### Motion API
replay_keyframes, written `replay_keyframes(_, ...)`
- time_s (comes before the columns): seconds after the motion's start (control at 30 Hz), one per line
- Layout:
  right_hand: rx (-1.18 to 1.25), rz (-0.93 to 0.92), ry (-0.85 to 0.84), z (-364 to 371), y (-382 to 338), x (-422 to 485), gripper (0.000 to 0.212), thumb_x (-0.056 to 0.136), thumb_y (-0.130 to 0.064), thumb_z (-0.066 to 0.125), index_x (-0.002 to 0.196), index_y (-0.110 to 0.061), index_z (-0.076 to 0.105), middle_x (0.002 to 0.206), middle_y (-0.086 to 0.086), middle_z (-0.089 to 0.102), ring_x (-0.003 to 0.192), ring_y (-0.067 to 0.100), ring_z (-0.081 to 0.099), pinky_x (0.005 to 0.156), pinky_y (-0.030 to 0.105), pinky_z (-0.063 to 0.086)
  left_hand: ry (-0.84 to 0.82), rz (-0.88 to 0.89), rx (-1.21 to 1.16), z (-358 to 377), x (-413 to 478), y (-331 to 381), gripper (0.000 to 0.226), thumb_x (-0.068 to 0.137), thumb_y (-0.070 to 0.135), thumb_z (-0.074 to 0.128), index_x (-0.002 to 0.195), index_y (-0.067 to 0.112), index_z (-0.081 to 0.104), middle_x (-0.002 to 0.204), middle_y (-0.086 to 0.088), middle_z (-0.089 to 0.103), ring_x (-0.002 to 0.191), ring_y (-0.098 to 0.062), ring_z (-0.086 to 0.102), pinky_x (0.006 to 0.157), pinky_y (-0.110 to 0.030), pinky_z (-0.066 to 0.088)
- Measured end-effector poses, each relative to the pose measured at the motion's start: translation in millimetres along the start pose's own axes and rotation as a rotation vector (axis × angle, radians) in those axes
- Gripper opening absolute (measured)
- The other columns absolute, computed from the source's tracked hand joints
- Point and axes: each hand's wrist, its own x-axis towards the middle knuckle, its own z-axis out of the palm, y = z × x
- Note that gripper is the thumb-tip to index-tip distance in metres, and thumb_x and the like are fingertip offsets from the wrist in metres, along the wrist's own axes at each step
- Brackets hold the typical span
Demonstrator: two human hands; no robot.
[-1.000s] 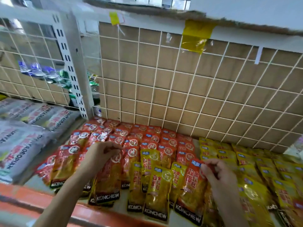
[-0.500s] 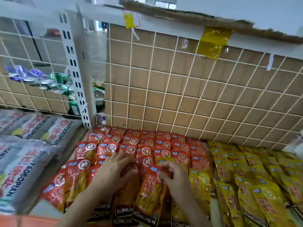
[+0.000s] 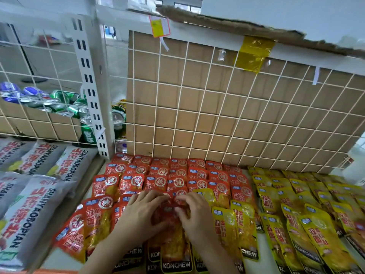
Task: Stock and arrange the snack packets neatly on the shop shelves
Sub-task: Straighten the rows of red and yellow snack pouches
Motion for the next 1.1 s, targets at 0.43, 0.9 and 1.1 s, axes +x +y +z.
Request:
replay_keyframes(0.43,-0.297,0.164,-0.307,-52,68,15,0.131,0.041,-0.096,-0.013,0.148,-0.026,0.016,0.154,-0.012,0.014,0.142,0.011,0.005,0.115,0.038,0.010,0.092,-0.007,0.006,7,9,21,0.049,0.079,0.062,0.040,0.112,0.034,0.062,0.111,0.017,0.059,0.104,-0.009,0.055,0.087,-0.032,0.042)
replay_keyframes(0.9,-0.121,0.155,-0.175,-53,67,30,0.046,0.073,-0.056,0.066,0.105,-0.027,0.049,0.102,-0.017,0.040,0.103,0.002,0.033,0.098,0.025,0.032,-0.037,0.009,0.092,29,20,65,0.067,0.069,0.079,0.027,0.104,0.038,0.067,0.101,0.023,0.061,0.091,-0.003,0.061,0.076,-0.025,0.054)
replay_keyframes(1.1,-0.067,0.166,0.013,-55,62,37,0.015,0.085,-0.029,0.064,0.078,-0.026,0.051,0.074,-0.021,0.049,0.079,0.005,0.052,0.082,0.026,0.043,-0.045,0.005,0.106,24,19,67,0.066,0.068,0.080,0.027,0.104,0.040,0.065,0.102,0.024,0.059,0.093,-0.002,0.060,0.076,-0.024,0.053)
